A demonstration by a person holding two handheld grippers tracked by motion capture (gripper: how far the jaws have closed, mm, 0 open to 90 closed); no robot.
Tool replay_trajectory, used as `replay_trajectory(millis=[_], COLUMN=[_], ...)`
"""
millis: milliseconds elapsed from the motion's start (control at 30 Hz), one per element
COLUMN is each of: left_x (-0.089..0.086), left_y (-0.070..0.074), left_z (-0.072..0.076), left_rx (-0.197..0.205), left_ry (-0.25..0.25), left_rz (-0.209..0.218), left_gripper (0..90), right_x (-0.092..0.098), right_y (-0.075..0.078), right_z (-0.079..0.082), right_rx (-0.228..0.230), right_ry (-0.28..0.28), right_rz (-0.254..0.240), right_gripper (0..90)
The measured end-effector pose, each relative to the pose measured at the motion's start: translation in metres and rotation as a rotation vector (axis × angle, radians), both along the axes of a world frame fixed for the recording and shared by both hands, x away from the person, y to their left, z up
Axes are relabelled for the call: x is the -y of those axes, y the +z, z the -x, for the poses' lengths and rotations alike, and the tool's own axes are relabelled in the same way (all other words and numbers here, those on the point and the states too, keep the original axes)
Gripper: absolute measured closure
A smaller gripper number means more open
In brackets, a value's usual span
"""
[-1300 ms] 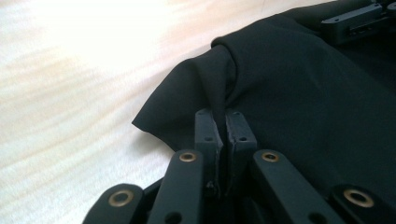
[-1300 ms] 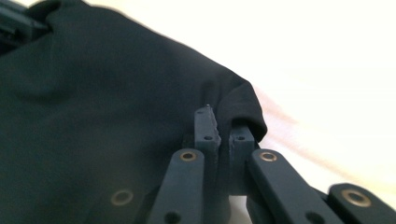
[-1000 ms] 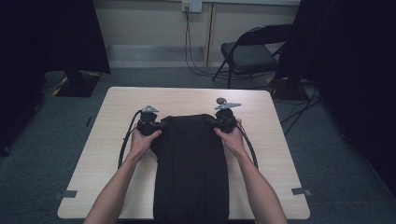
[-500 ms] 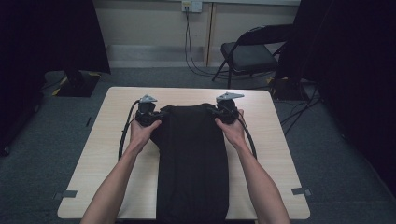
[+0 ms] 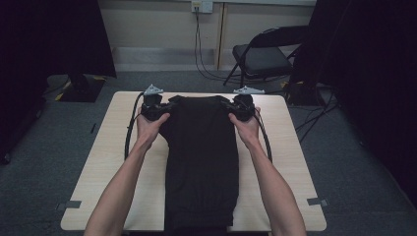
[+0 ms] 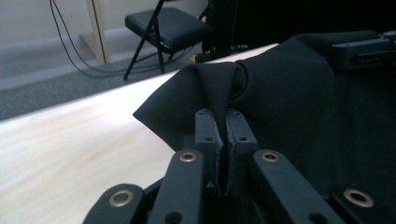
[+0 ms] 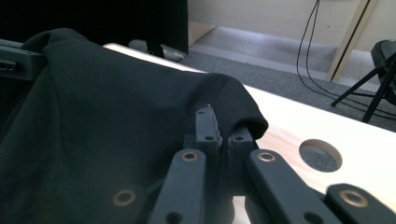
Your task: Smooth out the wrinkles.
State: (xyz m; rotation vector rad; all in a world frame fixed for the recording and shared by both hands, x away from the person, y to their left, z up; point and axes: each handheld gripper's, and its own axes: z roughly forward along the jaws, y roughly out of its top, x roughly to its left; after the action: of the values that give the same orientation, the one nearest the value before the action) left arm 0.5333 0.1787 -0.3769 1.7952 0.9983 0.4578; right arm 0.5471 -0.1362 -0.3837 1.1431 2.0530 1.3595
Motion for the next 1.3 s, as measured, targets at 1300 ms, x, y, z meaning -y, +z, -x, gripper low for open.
replay_trajectory(millis=[1300], left_x=[-0.002], left_y=[-0.003], left_z=[0.089], left_rx=[0.113], left_ry=[-0.168], left_rz=[-0.051], left_gripper=[85.6], right_x=[0.032], right_y=[0.006], right_z=[0.074], right_rx=[0.043], right_ry=[0.144], right_rz=[-0.151], right_gripper=[87.4])
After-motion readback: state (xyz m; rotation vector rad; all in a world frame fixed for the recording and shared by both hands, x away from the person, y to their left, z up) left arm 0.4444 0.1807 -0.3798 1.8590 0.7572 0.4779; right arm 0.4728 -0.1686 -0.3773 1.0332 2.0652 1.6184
